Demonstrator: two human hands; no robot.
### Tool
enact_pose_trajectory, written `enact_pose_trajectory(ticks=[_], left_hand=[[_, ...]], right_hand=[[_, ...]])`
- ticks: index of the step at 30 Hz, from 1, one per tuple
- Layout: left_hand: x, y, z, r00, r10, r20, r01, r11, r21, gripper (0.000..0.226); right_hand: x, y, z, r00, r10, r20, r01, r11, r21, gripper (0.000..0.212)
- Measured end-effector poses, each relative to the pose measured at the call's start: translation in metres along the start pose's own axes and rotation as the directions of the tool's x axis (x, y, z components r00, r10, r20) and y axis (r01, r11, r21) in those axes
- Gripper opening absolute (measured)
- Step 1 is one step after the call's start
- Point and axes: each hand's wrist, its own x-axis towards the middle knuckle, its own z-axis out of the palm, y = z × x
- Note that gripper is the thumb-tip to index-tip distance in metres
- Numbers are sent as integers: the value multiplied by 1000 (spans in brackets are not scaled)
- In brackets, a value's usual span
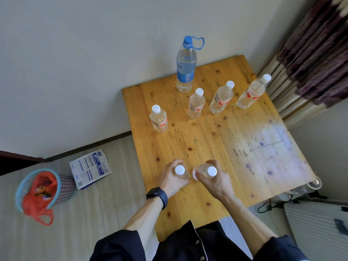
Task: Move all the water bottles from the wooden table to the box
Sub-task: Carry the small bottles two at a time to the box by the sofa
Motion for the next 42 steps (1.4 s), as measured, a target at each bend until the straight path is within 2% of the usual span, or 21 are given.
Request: enact_pose_trajectory(ticks=[5, 10, 15, 19, 24, 28, 32, 37, 39, 42], left_hand=[[7, 43, -28, 978, 211, -7, -209, 973, 101, 50], [13, 112, -23, 906, 417, 78, -424, 893, 150, 53], [-9, 187, 29, 774, 583, 247, -628, 759, 174, 54], [-58, 235, 96, 597, 692, 406, -792, 588, 164, 55], [-154, 270, 193, 390, 717, 577, -910, 397, 122, 49], [-255, 278, 272, 260, 719, 645, -951, 306, 43, 50], [-356, 278, 351, 135, 649, 748, -950, 299, -88, 44], [-480, 275, 448, -142, 525, 839, -931, 218, -294, 46], [-528, 272, 488, -223, 458, 861, -915, 206, -347, 46], [-602, 267, 544, -363, 403, 840, -893, 107, -437, 45]], right_hand=[[-31, 5, -44, 972, 21, -236, 0, 996, 85, 50], [-74, 12, -104, 874, 89, -478, -25, 990, 137, 43], [-140, 34, -162, 705, 241, -667, -105, 966, 237, 43], [-212, 71, -201, 533, 323, -782, -136, 945, 298, 49], [-329, 138, -225, 267, 364, -892, -162, 930, 330, 48], [-441, 195, -230, 98, 415, -905, -209, 897, 389, 50], [-552, 244, -227, -100, 506, -857, -244, 822, 514, 57], [-678, 287, -215, -332, 601, -728, -208, 706, 677, 55], [-722, 301, -209, -402, 618, -675, -205, 658, 724, 61], [-782, 322, -202, -488, 627, -607, -225, 581, 782, 67]])
